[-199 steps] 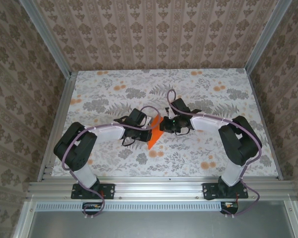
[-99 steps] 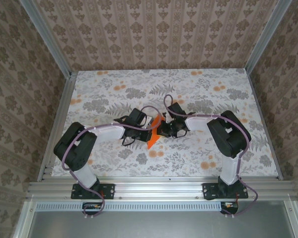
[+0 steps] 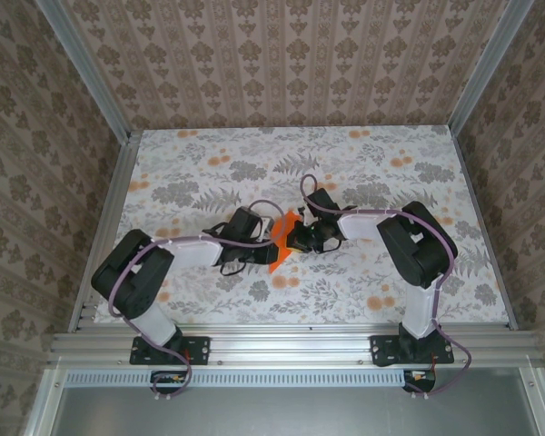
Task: Fold a paper plane with a square sheet of paper (pick it up from the middle)
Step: Fold the wing for the fifth time at the center of the table.
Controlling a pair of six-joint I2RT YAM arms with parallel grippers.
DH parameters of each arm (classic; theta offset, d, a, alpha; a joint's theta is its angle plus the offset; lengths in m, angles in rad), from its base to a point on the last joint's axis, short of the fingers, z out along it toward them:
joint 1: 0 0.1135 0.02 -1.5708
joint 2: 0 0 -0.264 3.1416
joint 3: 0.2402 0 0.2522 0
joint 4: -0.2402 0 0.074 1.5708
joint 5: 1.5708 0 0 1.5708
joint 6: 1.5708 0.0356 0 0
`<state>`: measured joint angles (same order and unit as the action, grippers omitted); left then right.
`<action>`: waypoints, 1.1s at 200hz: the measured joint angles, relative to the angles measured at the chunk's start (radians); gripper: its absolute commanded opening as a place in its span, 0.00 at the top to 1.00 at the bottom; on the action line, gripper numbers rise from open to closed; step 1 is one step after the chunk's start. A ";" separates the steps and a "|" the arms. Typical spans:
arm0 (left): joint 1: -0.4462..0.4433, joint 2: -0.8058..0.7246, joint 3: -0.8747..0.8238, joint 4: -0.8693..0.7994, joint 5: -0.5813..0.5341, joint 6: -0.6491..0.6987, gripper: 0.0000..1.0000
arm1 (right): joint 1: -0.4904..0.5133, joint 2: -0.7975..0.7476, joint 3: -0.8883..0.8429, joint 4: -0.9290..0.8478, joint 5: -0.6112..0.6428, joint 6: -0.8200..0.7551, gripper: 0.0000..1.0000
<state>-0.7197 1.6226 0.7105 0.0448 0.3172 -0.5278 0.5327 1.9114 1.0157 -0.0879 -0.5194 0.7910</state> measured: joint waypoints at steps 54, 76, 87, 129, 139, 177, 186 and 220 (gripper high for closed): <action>-0.027 -0.075 -0.080 0.061 -0.008 -0.100 0.79 | 0.000 0.002 0.011 -0.018 0.010 0.019 0.92; -0.037 -0.075 -0.082 0.070 -0.008 -0.121 0.76 | 0.000 0.002 0.012 -0.021 0.011 0.021 0.92; -0.039 -0.075 -0.082 0.070 -0.012 -0.131 0.74 | 0.000 0.002 0.012 -0.021 0.011 0.022 0.92; -0.041 -0.075 -0.088 0.073 -0.039 -0.165 0.82 | 0.000 0.002 0.012 -0.021 0.011 0.024 0.92; -0.045 -0.074 -0.089 0.071 -0.050 -0.170 0.86 | 0.000 0.002 0.012 -0.021 0.011 0.024 0.92; -0.059 -0.066 -0.088 0.061 -0.094 -0.171 0.94 | 0.000 0.002 0.012 -0.021 0.011 0.025 0.91; -0.065 -0.064 -0.086 0.058 -0.109 -0.164 0.94 | 0.000 0.002 0.012 -0.020 0.011 0.026 0.91; -0.088 -0.064 -0.068 0.022 -0.173 -0.086 0.97 | -0.003 -0.013 0.000 -0.014 0.017 0.048 0.83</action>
<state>-0.8074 1.5585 0.6422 0.0669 0.1444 -0.6136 0.5297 1.8980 1.0157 -0.1017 -0.5022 0.8387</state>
